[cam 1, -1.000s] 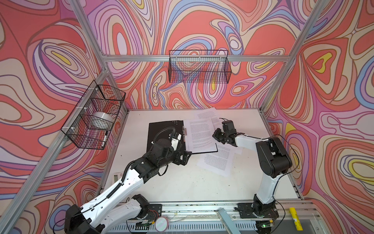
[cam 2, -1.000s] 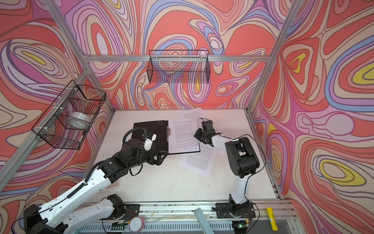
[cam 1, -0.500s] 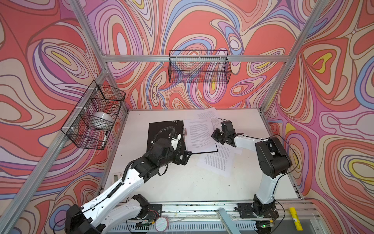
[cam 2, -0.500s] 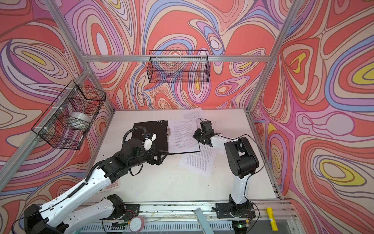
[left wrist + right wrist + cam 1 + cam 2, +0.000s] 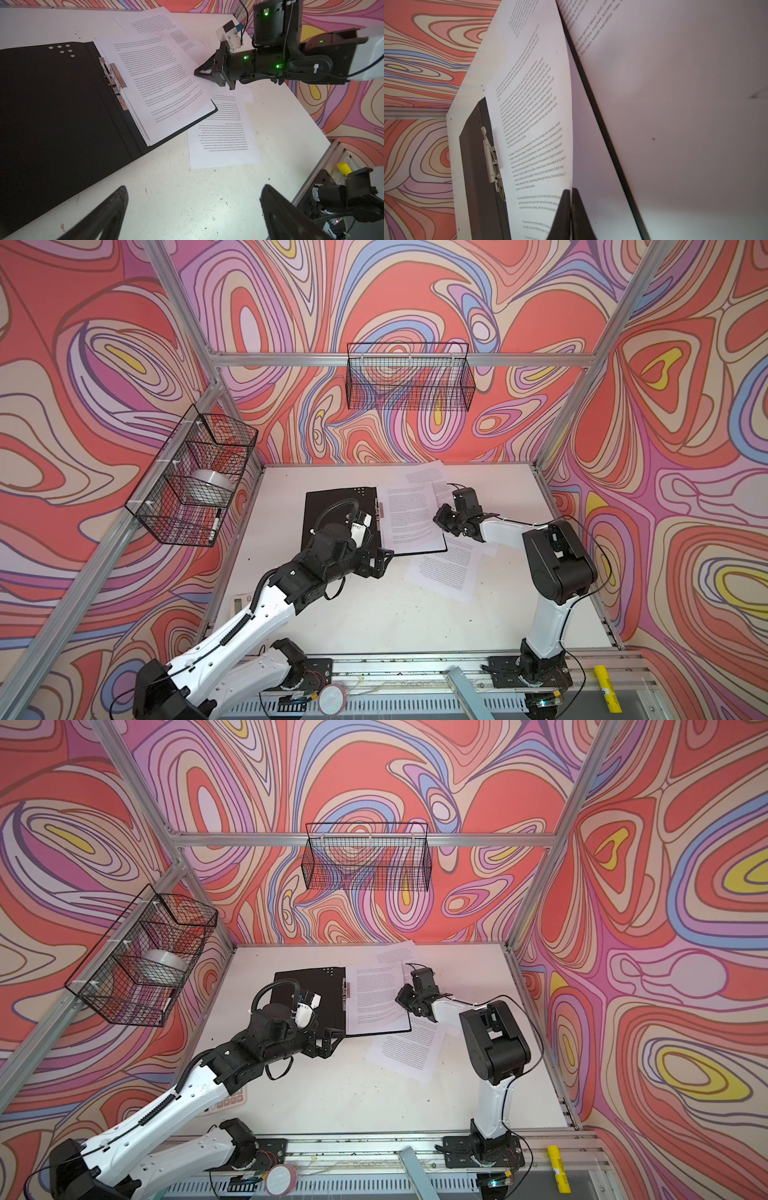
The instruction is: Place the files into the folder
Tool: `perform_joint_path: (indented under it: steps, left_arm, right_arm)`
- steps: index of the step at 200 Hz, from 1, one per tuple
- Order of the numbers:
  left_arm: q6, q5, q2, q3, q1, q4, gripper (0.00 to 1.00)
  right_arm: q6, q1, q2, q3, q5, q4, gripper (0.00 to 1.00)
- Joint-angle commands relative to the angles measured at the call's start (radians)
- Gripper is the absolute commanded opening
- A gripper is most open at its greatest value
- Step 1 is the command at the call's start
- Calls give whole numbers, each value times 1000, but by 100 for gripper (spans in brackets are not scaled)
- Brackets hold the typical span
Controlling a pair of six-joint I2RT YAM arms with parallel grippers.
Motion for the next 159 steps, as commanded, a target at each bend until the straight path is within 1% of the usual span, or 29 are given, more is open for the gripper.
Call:
perform_joint_path:
  steps: [1, 118, 159]
  left_arm:
    - [-6, 14, 10, 11, 8, 12, 100]
    - [-15, 29, 19, 10, 16, 15, 100]
    - [-16, 33, 24, 10, 20, 18, 100]
  right_arm:
    - [-9, 7, 20, -23, 1, 12, 0]
    - [-55, 8, 15, -29, 0, 6, 0]
    - [-72, 9, 28, -26, -18, 23, 0]
